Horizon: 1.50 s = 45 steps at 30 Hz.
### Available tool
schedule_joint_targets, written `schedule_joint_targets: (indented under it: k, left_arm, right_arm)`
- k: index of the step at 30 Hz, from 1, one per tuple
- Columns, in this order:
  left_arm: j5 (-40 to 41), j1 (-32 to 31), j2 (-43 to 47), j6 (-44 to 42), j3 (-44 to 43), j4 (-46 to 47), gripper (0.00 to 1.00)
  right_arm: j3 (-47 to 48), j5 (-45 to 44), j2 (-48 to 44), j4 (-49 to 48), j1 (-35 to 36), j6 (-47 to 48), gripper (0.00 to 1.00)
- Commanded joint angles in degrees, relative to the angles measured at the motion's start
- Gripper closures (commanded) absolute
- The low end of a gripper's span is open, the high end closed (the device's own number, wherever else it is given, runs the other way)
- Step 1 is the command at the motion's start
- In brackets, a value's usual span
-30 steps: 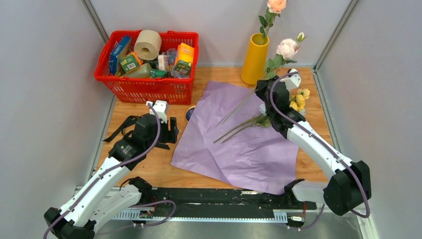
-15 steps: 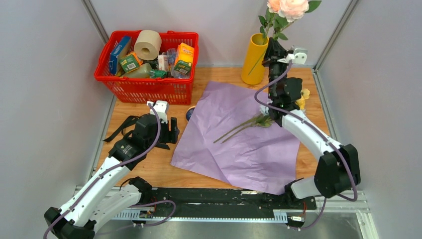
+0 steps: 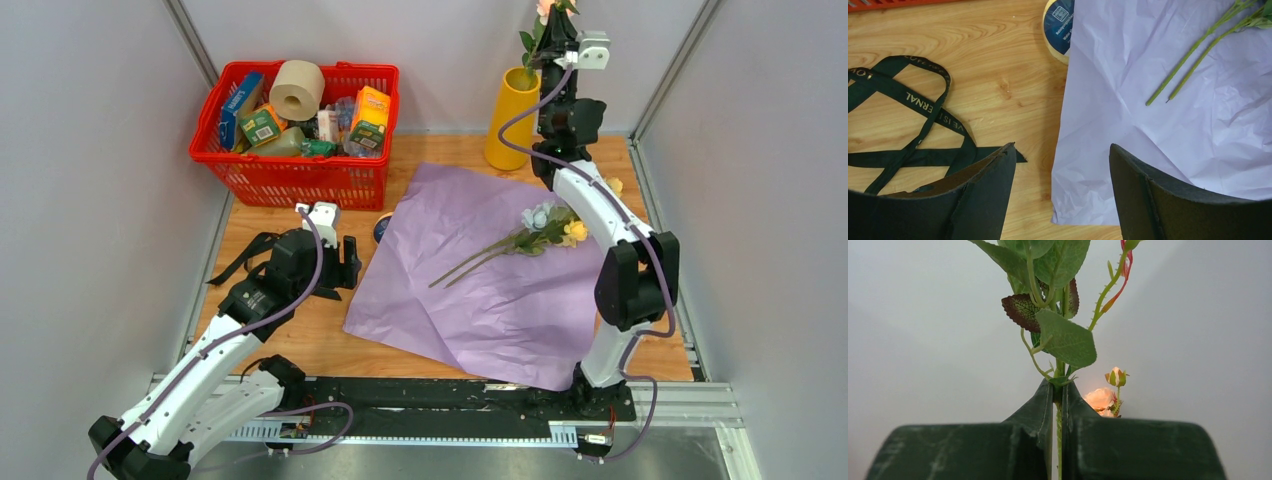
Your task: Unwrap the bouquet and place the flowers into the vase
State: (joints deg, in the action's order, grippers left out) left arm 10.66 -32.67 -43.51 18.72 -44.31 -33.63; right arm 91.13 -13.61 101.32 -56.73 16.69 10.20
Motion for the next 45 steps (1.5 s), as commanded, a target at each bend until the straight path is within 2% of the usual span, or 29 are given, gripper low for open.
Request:
schedule_joint_targets:
  k: [1,7,15,26,30,35,41,45]
  left_arm:
    - [0.3,-0.3,0.4,-0.9,-1.9,1.2,0.23]
    - [0.2,-0.3,0.1,-0.9,-1.9,1.2,0.23]
    - [0.4,-0.3,-0.1,-1.0,-2.0,1.1,0.23]
    - [-0.2,-0.3,0.7,-1.0,-2.0,1.0,0.23]
    - [0.0,-0.3,1.1,-0.8,-2.1,1.0,0.23]
    - [0.1,-0.3,1.4,-0.8,-2.1,1.0,0.23]
    - [0.2,-0.3,1.5,-0.8,-2.1,1.0,0.23]
    - [0.2,-0.3,1.5,-0.8,-2.1,1.0,0.23]
  right_arm:
    - [7.1,1.7,5.3,0.3,-1.3,1.1,1.0]
    - [13.3,1.9,12.1,4.7,-2.0,1.2,1.0]
    - [9.6,-2.5,13.4,11.5,-2.0,-2.6,0.99]
    - [9.9,-7.9,10.3,31.1,-2.0,-8.8,0.77]
    - [9.2,-6.4,7.4,37.4,-1.9,-11.4,0.57]
    - [3.7,-4.4,2.2,41.3,-1.9,-15.6,0.42]
    - [0.1,-3.1,-4.4,52.3,-1.4,-25.5,0.4]
    - [-3.1,-1.5,-9.5,60.5,-1.3,-37.5,0.42]
